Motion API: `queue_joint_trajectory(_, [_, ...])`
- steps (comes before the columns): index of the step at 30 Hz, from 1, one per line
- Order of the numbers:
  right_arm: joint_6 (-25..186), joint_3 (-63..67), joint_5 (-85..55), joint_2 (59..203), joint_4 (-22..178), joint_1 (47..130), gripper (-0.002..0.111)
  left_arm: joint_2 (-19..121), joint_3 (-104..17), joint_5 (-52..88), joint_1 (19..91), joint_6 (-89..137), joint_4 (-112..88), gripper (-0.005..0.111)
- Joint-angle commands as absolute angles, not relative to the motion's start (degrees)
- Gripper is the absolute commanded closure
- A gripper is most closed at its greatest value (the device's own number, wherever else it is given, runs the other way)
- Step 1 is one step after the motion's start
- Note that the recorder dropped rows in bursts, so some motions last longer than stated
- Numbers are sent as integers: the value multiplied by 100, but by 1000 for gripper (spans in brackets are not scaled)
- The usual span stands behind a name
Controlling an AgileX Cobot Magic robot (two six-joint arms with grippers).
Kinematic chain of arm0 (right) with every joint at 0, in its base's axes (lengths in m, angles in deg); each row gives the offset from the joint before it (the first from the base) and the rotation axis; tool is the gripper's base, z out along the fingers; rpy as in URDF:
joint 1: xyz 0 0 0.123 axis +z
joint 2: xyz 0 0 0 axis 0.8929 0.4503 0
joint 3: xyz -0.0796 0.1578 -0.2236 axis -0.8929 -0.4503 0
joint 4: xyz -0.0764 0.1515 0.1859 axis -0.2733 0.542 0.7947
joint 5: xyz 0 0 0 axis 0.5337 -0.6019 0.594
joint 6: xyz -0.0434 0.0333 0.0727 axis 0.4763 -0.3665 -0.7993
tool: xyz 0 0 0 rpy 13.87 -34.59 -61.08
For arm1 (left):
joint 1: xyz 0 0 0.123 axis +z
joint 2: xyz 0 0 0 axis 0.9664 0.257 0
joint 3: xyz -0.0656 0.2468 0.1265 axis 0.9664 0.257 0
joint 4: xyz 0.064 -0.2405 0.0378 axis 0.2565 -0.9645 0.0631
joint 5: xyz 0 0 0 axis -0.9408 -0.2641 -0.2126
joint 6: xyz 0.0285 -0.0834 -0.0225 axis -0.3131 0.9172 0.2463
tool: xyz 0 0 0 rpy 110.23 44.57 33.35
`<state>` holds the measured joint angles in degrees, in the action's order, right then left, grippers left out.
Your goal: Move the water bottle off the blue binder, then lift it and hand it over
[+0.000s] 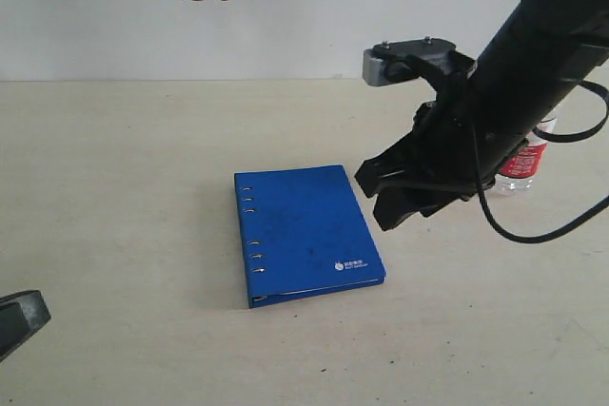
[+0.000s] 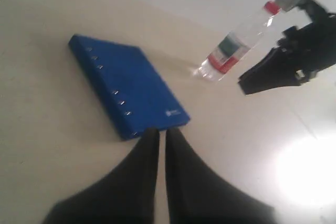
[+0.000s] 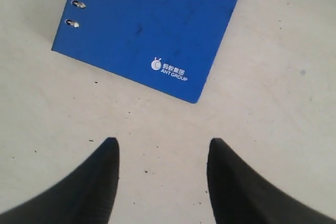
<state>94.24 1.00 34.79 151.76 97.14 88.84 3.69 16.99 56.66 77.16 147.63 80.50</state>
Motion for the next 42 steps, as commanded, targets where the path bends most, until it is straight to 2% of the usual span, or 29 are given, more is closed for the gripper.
queue_joint_trajectory(1, [9401, 108, 3500, 15209, 9669, 8886, 63, 1580, 1456, 5033, 7736, 14356, 7942, 102])
queue_joint_trajectory(6, [9465, 108, 3309, 15073, 8829, 8886, 63, 2760, 1040, 3649, 7736, 13814, 6967, 102])
queue_joint_trajectory(9, [9610, 108, 3260, 14981, 8655, 8886, 63, 3318, 814, 3455, 7736, 12781, 6608, 102])
queue_joint_trajectory(12, [10111, 108, 3089, 14967, 8655, 8886, 63, 3896, 712, 4325, 7723, 11139, 6581, 102])
queue_joint_trajectory(15, [10419, 108, 2709, 14967, 8655, 8886, 63, 4493, 712, 5488, 7723, 10412, 6135, 102])
queue_joint_trajectory(20, [10507, 108, 2444, 15007, 8826, 8871, 63, 5296, 712, 5847, 7723, 10169, 4869, 102])
queue_joint_trajectory(23, [10507, 108, 2349, 15198, 9436, 8634, 63, 5732, 712, 6514, 7723, 9571, 4325, 102])
queue_joint_trajectory(27, [10633, 108, 2472, 15577, 10521, 7926, 64, 6308, 712, 7169, 7723, 9347, 4243, 102])
queue_joint_trajectory(29, [11136, 108, 2748, 15706, 11181, 7567, 72, 6531, 712, 7289, 7723, 9347, 4243, 98])
queue_joint_trajectory(32, [12076, 108, 3249, 15790, 12036, 7120, 86, 6891, 703, 7781, 7723, 9347, 4229, 83])
queue_joint_trajectory(35, [12389, 108, 3377, 15794, 12340, 6935, 88, 7230, 549, 7951, 7530, 9347, 4201, 65])
queue_joint_trajectory(37, [12452, 108, 3406, 15804, 12444, 6926, 83, 7467, 382, 7924, 7301, 9347, 4070, 57])
queue_joint_trajectory(40, [12531, 108, 3538, 16128, 12588, 7102, 62, 7978, -123, 7934, 6702, 9347, 3908, 56])
queue_joint_trajectory(42, [12531, 108, 3438, 16414, 12612, 7244, 60, 8160, -398, 7856, 6496, 9347, 3885, 56])
